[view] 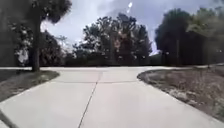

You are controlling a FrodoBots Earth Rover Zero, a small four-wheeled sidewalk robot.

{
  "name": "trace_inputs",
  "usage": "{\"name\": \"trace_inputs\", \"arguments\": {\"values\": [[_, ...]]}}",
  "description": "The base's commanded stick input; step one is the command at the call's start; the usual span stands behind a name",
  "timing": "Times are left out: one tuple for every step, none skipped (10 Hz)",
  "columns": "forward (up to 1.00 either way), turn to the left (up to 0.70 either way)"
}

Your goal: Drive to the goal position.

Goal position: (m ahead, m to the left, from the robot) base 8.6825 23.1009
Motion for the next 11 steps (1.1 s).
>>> {"name": "trace_inputs", "arguments": {"values": [[0.85,0.00],[0.85,0.00],[0.85,0.00],[0.85,0.00],[0.85,0.00],[0.85,0.00],[0.85,0.00],[0.85,0.00],[0.85,0.00],[0.85,0.00],[0.85,0.05]]}}
